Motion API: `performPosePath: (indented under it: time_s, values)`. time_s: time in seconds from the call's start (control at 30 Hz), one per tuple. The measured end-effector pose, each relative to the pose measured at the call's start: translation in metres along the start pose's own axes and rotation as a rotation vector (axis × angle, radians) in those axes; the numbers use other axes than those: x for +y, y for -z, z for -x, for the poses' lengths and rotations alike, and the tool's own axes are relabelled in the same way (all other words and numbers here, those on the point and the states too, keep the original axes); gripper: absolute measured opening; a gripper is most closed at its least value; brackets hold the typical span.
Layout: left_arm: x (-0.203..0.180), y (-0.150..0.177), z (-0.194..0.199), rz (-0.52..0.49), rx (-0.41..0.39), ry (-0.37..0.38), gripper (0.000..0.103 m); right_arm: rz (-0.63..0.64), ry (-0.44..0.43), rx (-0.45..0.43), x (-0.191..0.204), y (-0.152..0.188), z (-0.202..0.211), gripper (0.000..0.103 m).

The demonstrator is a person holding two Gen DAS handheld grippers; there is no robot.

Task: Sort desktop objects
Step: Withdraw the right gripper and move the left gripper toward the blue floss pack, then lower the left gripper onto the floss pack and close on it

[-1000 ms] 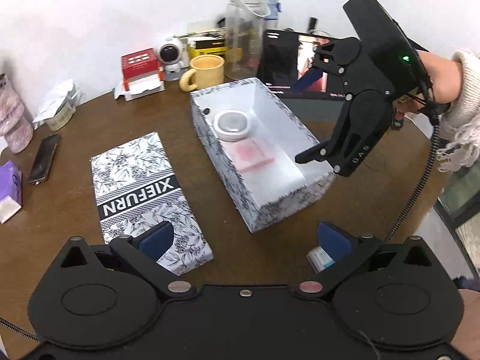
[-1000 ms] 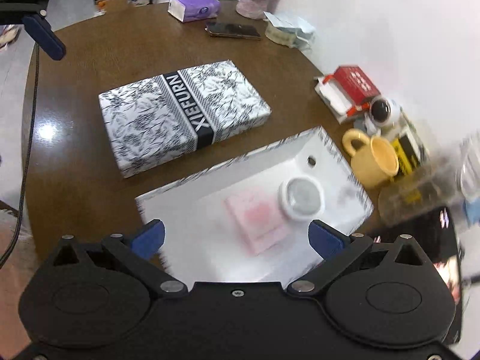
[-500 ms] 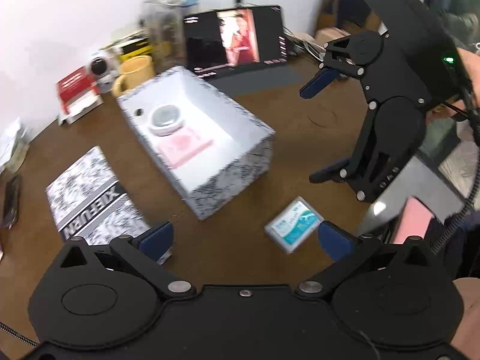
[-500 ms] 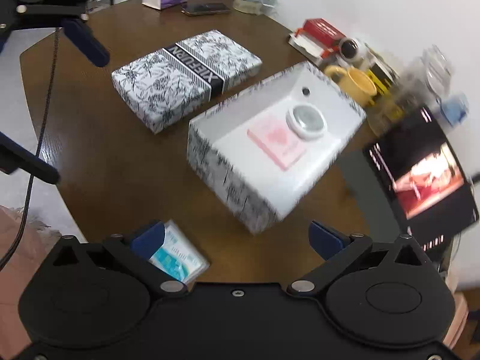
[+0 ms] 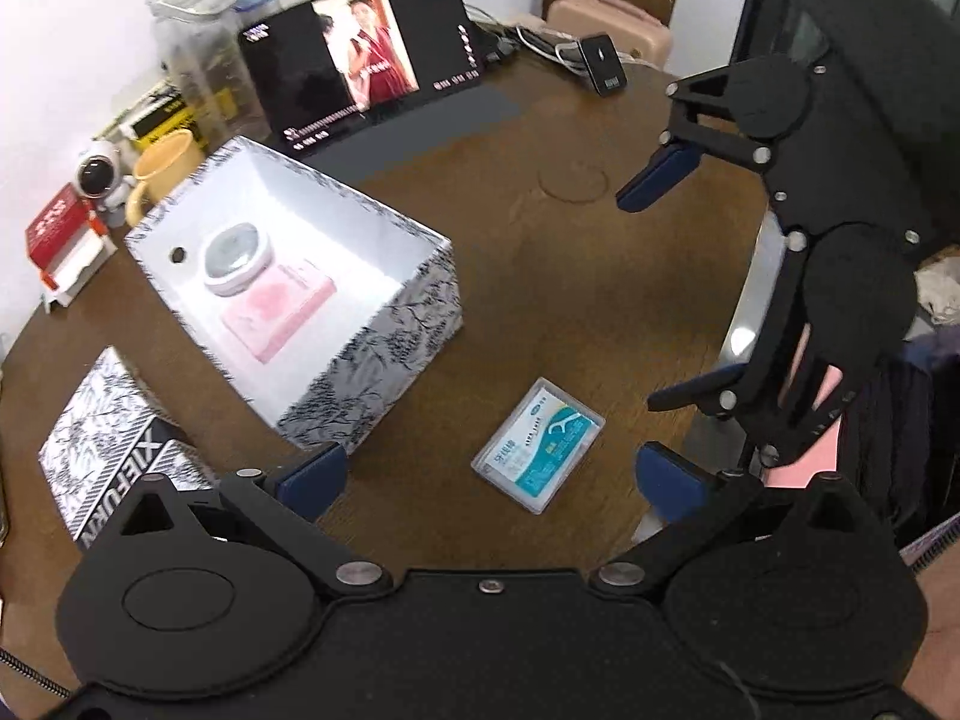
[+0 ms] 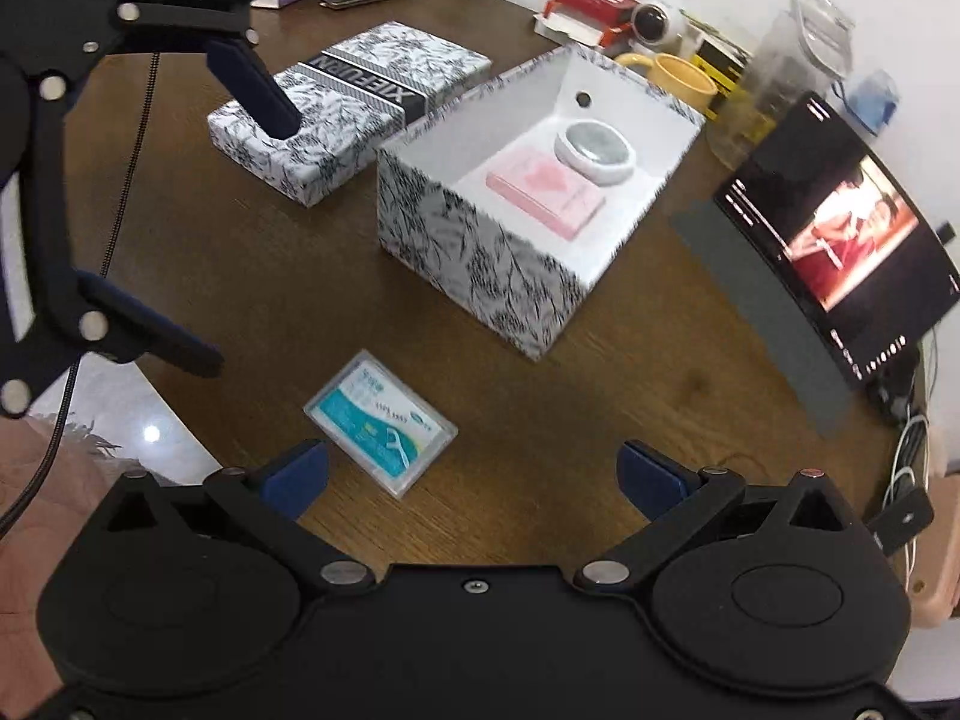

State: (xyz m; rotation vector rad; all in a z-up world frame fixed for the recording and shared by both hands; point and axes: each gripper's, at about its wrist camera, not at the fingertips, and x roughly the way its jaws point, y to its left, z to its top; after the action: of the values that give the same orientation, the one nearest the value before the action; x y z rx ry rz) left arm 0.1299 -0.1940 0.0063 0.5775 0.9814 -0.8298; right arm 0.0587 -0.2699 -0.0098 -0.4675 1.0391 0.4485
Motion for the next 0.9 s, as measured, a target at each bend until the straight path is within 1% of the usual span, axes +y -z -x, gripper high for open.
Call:
performPosePath:
  time_s: [0.1,0.23,0.37,0.47,0.73,0.9]
  values:
    - [-0.004,-0.001,-0.016,-0.037,0.017,-0.001,0.103,-0.018,0.006,0.003,0.003,0.014,-0.006,0.103]
    - [-0.011,-0.002,-0.039,-0.097,0.047,0.010,0.103,-0.032,-0.007,0.024,0.006,0.029,-0.017,0.103]
    - [-0.018,-0.003,-0.067,-0.142,0.083,0.025,0.103,-0.036,-0.010,0.047,0.008,0.041,-0.029,0.103]
    - [-0.024,-0.003,-0.083,-0.186,0.095,0.026,0.103,-0.050,-0.019,0.056,0.005,0.048,-0.035,0.103]
    - [-0.037,-0.001,-0.115,-0.290,0.127,0.021,0.103,-0.080,-0.055,0.079,0.000,0.065,-0.046,0.103]
    - [-0.041,0.003,-0.129,-0.332,0.138,0.031,0.101,-0.094,-0.069,0.080,-0.004,0.069,-0.050,0.103]
